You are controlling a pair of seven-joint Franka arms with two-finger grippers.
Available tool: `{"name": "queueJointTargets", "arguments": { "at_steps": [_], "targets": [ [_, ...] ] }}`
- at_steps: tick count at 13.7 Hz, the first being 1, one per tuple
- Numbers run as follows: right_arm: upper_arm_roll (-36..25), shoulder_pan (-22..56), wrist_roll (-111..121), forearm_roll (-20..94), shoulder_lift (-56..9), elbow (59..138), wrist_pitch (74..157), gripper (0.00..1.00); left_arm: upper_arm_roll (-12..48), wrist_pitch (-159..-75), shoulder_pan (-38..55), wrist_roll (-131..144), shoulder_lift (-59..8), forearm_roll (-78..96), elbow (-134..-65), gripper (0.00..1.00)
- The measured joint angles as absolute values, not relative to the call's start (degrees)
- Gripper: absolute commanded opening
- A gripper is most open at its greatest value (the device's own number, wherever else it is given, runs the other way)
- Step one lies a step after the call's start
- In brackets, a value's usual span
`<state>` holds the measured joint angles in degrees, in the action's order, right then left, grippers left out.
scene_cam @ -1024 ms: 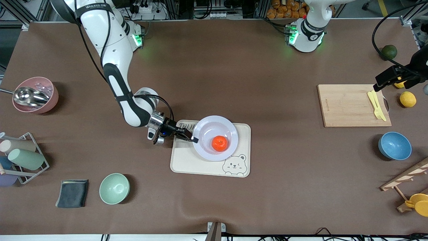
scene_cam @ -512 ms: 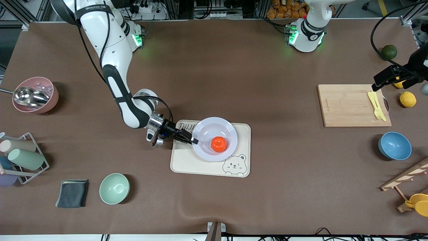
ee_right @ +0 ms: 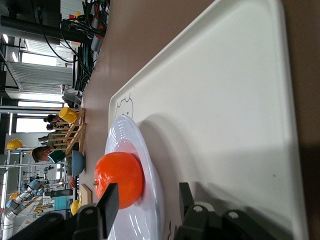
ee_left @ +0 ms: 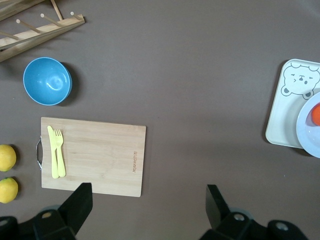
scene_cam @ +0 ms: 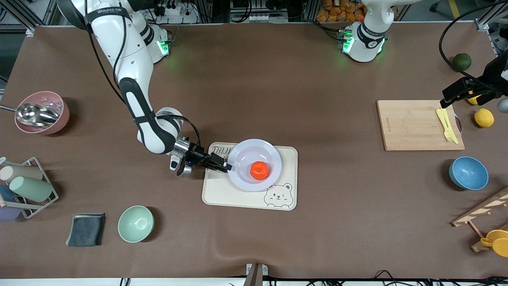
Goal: Place orange and plate with both arms
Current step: 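Lower the plate onto the tray and open the right gripper, then withdraw the right gripper away from the plate rim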
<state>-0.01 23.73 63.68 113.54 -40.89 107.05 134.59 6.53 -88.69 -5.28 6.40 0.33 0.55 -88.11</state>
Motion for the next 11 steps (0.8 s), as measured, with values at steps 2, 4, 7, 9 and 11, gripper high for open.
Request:
{"name": "queueJointTargets", "arguments": {
  "at_steps": [2, 4, 7, 9, 11],
  "targets": [
    [0.0, 23.3, 63.2, 112.1, -40.9, 107.0, 134.5, 0.54, 6.6, -88.3, -5.3, 6.4, 0.5, 0.6, -88.1, 1.0],
    [0.0, 23.2, 58.7, 108.7, -40.6, 106.9, 134.5, 0.54, 6.9, -88.0, -5.3, 6.4, 0.6, 0.6, -88.1, 1.0],
    [-0.1, 22.3, 48.5, 99.7, -38.7, 106.6, 134.5, 0.55, 7.2, -87.9, -5.3, 6.4, 0.7, 0.6, -88.1, 1.0],
    [-0.1, 20.4, 42.2, 93.0, -36.8, 106.4, 132.7, 0.56, 7.2, -87.9, -5.3, 6.4, 0.7, 0.6, -88.1, 1.0],
    [-0.1, 17.7, 35.4, 83.9, -35.1, 106.0, 129.5, 0.56, 7.2, -87.9, -5.3, 6.4, 0.7, 0.6, -88.1, 1.0]
  ]
}}
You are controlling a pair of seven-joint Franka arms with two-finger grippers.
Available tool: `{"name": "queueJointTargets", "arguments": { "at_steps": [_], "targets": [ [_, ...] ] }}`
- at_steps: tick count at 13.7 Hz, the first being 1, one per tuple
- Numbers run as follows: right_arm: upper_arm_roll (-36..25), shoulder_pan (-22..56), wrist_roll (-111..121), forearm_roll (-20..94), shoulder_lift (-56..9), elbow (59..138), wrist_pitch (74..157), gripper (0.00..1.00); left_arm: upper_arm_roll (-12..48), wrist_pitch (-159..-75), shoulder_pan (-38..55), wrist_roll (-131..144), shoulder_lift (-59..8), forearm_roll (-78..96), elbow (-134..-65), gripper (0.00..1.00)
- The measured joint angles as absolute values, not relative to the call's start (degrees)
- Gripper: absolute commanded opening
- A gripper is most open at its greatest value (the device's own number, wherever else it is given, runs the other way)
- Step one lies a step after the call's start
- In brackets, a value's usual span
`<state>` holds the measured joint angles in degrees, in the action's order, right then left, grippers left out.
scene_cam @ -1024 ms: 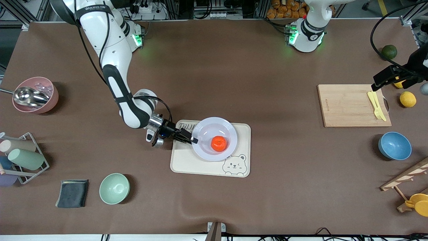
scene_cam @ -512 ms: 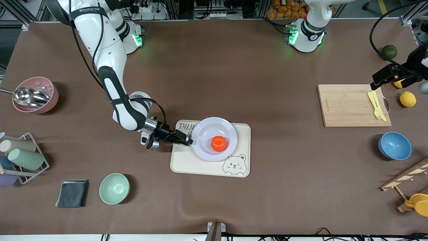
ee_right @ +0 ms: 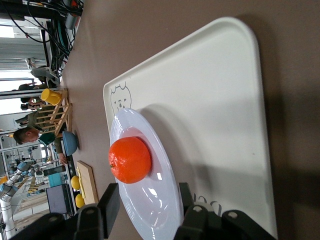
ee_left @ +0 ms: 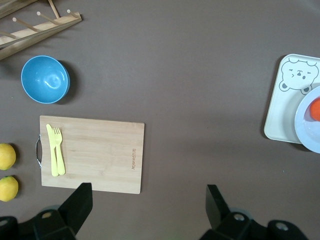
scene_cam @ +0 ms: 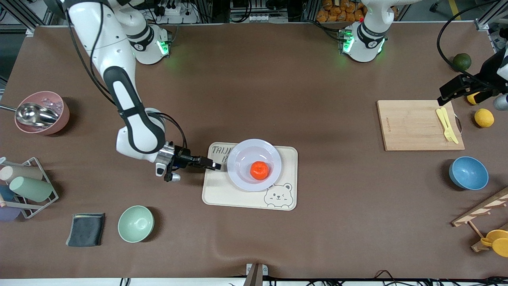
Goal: Place orange and plate with both arms
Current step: 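Withdraw the right gripper away from the plate rim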
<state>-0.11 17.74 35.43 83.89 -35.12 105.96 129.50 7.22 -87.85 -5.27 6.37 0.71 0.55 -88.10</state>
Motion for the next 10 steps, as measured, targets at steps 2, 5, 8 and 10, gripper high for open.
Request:
{"name": "queueJointTargets", "arguments": {
  "at_steps": [2, 5, 8, 10],
  "targets": [
    [-0.2, 13.9, 27.3, 73.0, -33.5, 104.0, 123.2, 0.59, 7.2, -87.8, -5.3, 6.4, 0.7, 0.6, -88.1, 1.0],
    [-0.3, 7.1, 19.5, 59.5, -32.1, 98.9, 113.7, 0.6, 7.3, -87.8, -5.3, 6.4, 0.7, 0.6, -88.1, 1.0],
    [-0.3, 1.0, 19.0, 50.7, -32.0, 96.0, 108.3, 0.63, 7.5, -87.8, -5.3, 6.4, 0.9, 0.6, -88.0, 1.0],
    [-0.3, -2.0, 19.0, 45.1, -32.0, 94.3, 106.1, 0.64, 7.5, -87.7, -5.3, 6.4, 1.4, 0.6, -88.0, 1.0]
  ]
}}
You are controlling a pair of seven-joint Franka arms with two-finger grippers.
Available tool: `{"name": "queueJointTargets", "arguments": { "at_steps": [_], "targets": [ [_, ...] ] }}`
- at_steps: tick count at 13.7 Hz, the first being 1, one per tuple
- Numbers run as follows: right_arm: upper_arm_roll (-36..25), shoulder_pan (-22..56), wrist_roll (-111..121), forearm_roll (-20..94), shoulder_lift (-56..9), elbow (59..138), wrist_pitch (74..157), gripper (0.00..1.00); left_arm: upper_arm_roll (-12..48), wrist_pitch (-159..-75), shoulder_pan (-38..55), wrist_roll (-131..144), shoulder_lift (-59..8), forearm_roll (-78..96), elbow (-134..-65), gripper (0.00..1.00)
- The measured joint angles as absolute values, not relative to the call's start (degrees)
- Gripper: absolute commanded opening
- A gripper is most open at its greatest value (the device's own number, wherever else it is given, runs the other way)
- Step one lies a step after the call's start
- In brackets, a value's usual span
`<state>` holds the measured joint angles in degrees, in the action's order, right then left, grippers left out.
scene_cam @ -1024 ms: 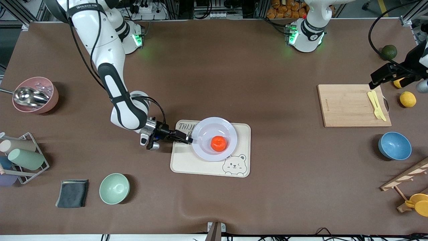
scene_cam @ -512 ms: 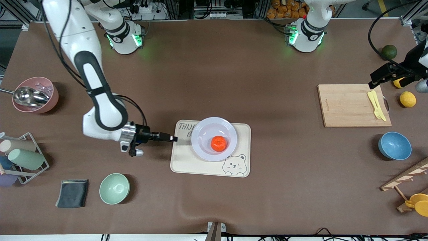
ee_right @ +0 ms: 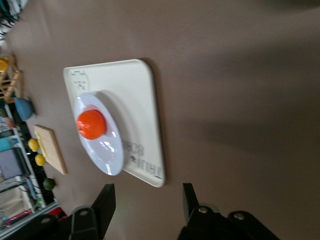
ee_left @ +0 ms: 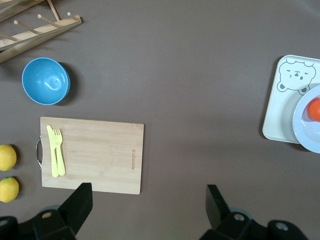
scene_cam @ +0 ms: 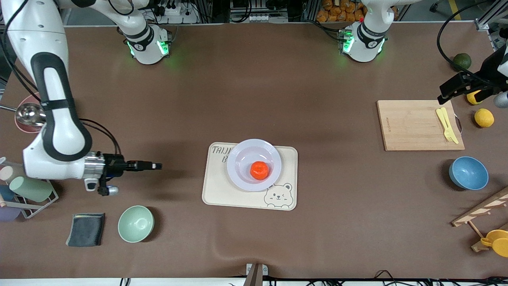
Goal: Place orange and plate with both arms
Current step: 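Withdraw the right gripper away from the plate rim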
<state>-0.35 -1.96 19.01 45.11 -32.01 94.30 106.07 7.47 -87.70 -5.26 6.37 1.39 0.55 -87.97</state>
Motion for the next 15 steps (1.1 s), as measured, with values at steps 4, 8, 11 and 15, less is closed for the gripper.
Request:
{"name": "queueJointTargets", "arguments": {
  "at_steps": [4, 8, 11, 15],
  "targets": [
    [-0.4, -5.4, 18.8, 35.0, -32.0, 89.0, 100.8, 0.72, 8.5, -87.4, -5.3, 6.4, 1.6, 0.6, -88.0, 1.0],
    [-0.2, -5.7, 17.3, 24.6, -30.0, 85.8, 100.3, 1.0, 8.6, -86.9, -5.3, 6.4, 1.6, 0.6, -88.0, 1.0],
    [0.2, -5.5, 14.7, 17.4, -25.6, 84.2, 99.8, 1.0, 8.6, -86.9, -5.3, 6.4, 1.6, 0.6, -88.0, 1.0],
    [0.3, -4.9, 10.2, 11.9, -19.8, 84.1, 98.0, 1.0, 8.7, -86.9, -5.3, 6.4, 1.6, 0.6, -87.9, 1.0]
  ]
}}
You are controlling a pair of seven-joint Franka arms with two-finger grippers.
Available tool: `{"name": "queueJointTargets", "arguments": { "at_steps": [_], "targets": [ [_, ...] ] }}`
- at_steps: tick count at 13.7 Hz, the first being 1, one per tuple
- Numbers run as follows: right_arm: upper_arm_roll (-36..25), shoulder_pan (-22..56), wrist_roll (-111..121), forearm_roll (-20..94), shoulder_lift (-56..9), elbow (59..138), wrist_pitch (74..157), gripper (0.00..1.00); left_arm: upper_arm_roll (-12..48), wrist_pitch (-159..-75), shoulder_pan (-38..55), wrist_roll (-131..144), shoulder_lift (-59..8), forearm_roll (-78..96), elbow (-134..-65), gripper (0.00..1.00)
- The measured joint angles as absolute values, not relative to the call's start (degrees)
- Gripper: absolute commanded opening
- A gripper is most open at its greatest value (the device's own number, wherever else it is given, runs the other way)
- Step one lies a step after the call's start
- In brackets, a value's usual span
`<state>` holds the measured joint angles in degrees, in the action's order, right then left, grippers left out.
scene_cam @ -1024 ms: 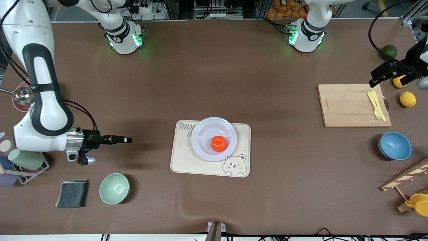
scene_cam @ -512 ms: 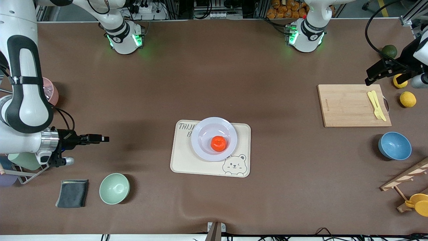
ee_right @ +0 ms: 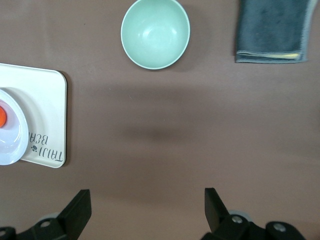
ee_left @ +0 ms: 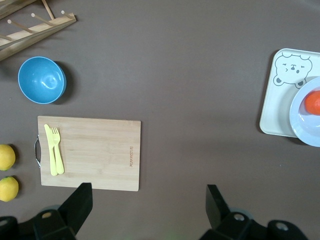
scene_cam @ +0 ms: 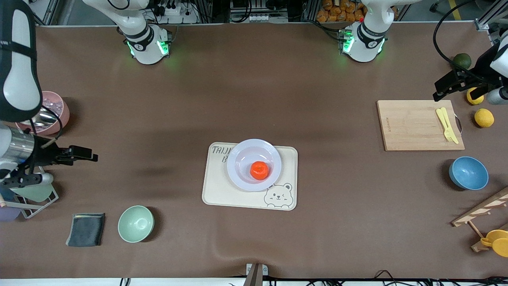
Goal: Place orange and plate with both arms
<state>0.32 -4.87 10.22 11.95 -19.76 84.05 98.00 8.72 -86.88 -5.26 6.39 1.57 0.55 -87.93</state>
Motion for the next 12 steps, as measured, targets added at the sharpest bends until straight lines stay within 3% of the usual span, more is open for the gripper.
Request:
{"name": "queueJointTargets", "arguments": {
  "at_steps": [7, 12],
  "targets": [
    [0.6, -3.8, 3.7, 10.0, -12.2, 84.8, 91.3, 1.0, 8.8, -85.0, -5.3, 6.4, 4.2, 0.6, -87.8, 1.0],
    [0.6, -3.8, 3.4, 9.7, -4.5, 91.8, 90.3, 1.0, 8.7, -84.8, -5.4, 6.4, 4.4, 0.6, -87.8, 1.0]
  ]
}}
